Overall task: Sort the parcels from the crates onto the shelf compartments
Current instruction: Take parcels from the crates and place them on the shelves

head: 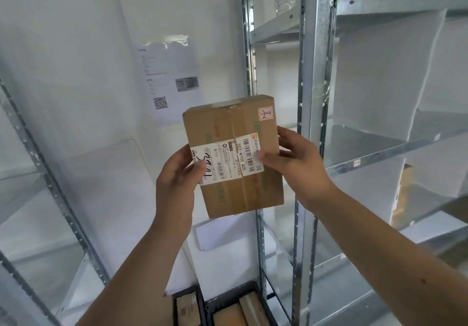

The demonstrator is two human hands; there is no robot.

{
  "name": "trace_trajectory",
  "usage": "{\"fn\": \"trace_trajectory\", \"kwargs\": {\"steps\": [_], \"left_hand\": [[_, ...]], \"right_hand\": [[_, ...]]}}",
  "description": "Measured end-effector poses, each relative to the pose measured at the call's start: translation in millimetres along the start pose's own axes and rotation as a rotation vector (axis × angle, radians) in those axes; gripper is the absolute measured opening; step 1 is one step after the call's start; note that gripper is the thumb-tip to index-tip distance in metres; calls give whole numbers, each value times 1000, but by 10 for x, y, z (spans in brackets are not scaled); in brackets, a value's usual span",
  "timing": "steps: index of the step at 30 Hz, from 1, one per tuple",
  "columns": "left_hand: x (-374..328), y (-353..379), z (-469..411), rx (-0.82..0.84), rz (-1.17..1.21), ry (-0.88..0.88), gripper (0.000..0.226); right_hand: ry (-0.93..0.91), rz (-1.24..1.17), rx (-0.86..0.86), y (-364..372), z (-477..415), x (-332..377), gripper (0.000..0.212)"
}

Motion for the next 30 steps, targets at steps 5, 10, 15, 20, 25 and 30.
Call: {"fn": "trace_trajectory", "kwargs": {"steps": [5, 10, 15, 20, 25, 30], "left_hand": [[202, 311, 206, 116, 47, -47, 35], [487, 636, 485, 184, 89, -139, 38], [878, 1010, 809, 277, 115, -281, 33], [1262, 1372, 1168, 363, 98, -396, 28], [1594, 1708, 1569, 410, 77, -513, 29], [1803, 2101, 1938, 415, 46, -533, 34]], "right_hand": [[36, 93, -50, -298, 313, -111, 60], [132, 173, -171, -653, 690, -315, 51], [269, 209, -309, -1067, 1068, -578, 34], [384, 262, -436, -1467, 1462, -835, 35], [481, 285, -509, -1907, 1804, -1136, 36], [569, 273, -459, -2440, 1965, -1440, 45]]}}
Point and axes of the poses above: each hand's wrist, its own z-axis away from the middle knuckle, its own y-axis out of the palm, x = y × z, the point moved 7 cm from there along -z, towards the middle knuckle, and after that the axes turned 3 degrees about -x, right-handed, at the moved point
